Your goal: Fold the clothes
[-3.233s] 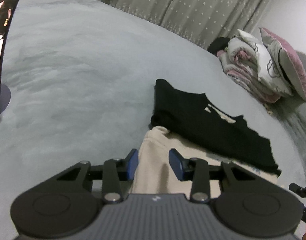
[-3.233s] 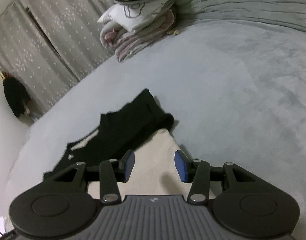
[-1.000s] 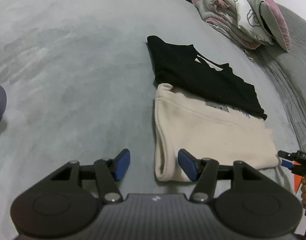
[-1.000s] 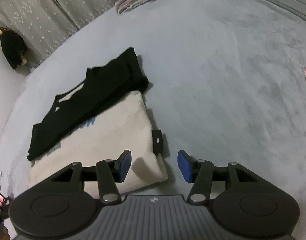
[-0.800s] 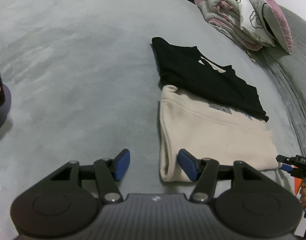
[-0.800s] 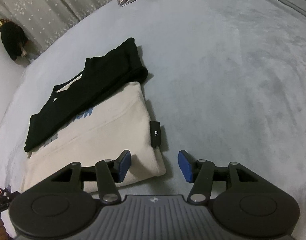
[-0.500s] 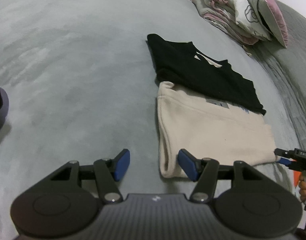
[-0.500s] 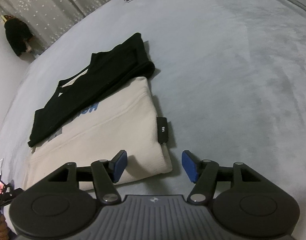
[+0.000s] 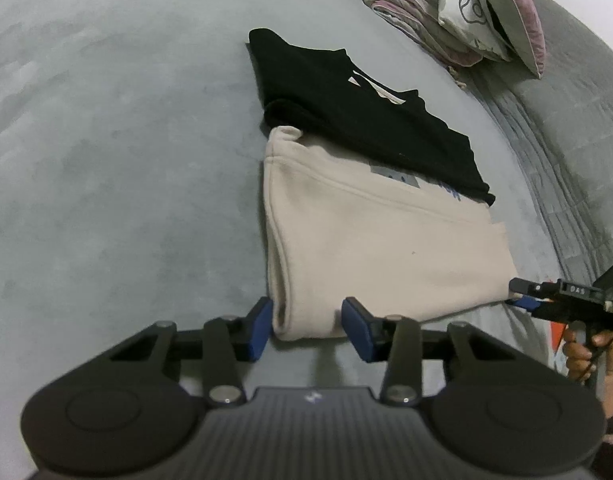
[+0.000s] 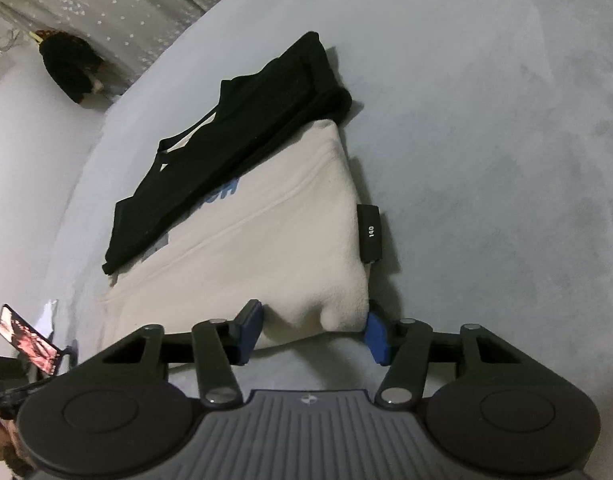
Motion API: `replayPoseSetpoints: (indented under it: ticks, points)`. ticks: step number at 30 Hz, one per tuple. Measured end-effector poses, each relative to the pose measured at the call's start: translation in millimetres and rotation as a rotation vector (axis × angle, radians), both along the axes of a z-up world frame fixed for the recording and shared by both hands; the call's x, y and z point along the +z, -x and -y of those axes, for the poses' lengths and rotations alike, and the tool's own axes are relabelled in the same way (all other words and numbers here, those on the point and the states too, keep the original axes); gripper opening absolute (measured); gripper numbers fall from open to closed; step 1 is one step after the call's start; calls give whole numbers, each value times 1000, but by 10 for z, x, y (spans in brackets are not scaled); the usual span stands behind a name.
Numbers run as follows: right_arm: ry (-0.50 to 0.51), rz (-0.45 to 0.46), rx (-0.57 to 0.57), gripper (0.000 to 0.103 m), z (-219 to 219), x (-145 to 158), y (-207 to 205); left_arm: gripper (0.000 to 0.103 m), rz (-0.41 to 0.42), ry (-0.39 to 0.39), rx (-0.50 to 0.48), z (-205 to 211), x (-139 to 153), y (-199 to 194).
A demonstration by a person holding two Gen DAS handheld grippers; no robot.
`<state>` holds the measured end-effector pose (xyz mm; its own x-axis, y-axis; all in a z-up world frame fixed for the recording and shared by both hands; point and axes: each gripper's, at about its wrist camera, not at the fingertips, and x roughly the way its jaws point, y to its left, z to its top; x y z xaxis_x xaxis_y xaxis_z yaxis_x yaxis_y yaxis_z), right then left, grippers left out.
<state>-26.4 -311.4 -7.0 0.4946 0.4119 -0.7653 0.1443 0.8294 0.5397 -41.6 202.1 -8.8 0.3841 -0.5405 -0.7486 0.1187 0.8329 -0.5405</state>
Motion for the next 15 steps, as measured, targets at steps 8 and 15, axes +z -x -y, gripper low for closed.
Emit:
replayPoseSetpoints:
  ticks: [8, 15]
  points:
    - [-88, -9, -12, 48, 14, -77, -60, 31, -43, 81, 1, -6, -84, -68]
    - [-123, -16, -18, 27, 0, -142, -116, 18, -63, 99, 7, 22, -154, -103]
